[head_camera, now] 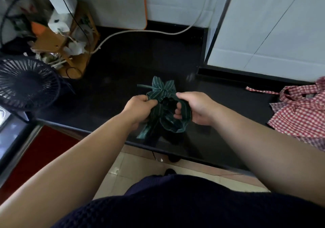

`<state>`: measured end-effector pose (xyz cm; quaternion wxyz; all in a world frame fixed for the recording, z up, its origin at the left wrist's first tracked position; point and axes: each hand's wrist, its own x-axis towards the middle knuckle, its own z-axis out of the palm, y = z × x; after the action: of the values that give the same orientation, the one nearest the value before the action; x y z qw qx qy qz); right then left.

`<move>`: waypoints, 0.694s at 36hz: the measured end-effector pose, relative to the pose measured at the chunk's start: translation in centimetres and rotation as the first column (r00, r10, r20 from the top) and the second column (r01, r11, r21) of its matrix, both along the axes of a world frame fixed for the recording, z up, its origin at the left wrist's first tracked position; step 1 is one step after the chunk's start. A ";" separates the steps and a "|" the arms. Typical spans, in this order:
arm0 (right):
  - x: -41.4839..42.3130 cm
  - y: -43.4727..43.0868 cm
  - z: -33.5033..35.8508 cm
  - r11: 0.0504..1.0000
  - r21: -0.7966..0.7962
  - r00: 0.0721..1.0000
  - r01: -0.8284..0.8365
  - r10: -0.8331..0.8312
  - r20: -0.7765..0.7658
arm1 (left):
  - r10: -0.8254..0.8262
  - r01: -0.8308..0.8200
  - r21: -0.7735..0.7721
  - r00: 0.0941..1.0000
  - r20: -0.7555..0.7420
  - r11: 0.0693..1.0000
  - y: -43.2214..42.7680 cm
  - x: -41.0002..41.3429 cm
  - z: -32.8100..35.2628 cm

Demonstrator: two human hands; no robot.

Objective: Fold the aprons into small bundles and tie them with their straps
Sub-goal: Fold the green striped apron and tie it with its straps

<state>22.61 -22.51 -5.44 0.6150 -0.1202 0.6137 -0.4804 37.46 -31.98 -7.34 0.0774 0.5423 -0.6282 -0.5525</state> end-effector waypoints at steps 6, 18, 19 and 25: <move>2.0 1.9 2.1 0.988 -0.120 0.995 -0.095 0.093 -0.022 | -0.029 0.040 0.118 0.995 -0.092 0.992 2.2 0.8 2.4; 6.8 9.1 4.6 0.955 -0.083 0.806 -0.286 0.193 -0.560 | -0.319 0.394 0.134 0.867 -0.383 0.909 9.4 4.7 7.0; 6.9 9.8 5.0 0.956 -0.085 0.805 -0.280 0.186 -0.563 | -0.365 0.411 0.066 0.862 -0.351 0.909 9.9 4.8 7.4; 8.1 13.0 7.3 0.950 -0.183 0.923 -0.254 0.182 -0.340 | -0.521 0.466 -0.306 0.844 -0.126 0.830 11.6 5.2 9.3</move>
<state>30.67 -9.46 1.82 0.5402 -0.3325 0.6295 -0.4486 42.66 -20.39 1.94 0.0665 0.2860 -0.8036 -0.5176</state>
